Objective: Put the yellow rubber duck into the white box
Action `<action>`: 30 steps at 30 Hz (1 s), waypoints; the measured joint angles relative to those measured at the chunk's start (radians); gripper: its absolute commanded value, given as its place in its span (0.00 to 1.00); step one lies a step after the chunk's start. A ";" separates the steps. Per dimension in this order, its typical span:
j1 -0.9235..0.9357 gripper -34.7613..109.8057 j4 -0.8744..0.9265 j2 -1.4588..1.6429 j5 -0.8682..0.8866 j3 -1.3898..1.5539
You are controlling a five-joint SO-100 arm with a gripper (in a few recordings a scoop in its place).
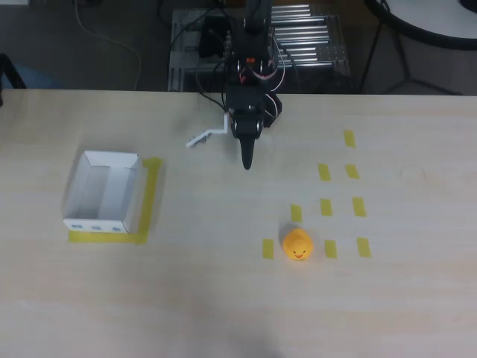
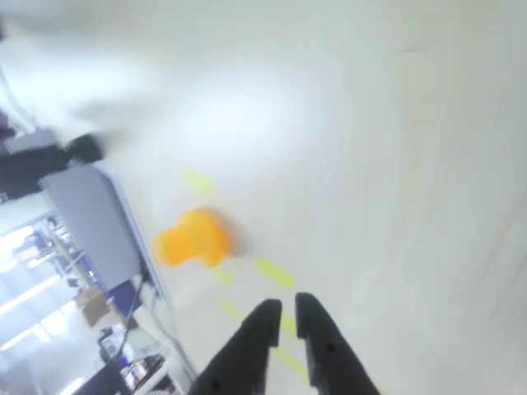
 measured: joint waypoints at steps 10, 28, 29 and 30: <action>0.086 0.51 0.255 -0.664 -0.305 -0.902; -0.094 0.70 0.522 -1.598 -0.663 -1.443; -0.104 0.70 0.535 -1.641 -0.657 -1.486; -0.117 0.70 0.546 -1.681 -0.649 -1.529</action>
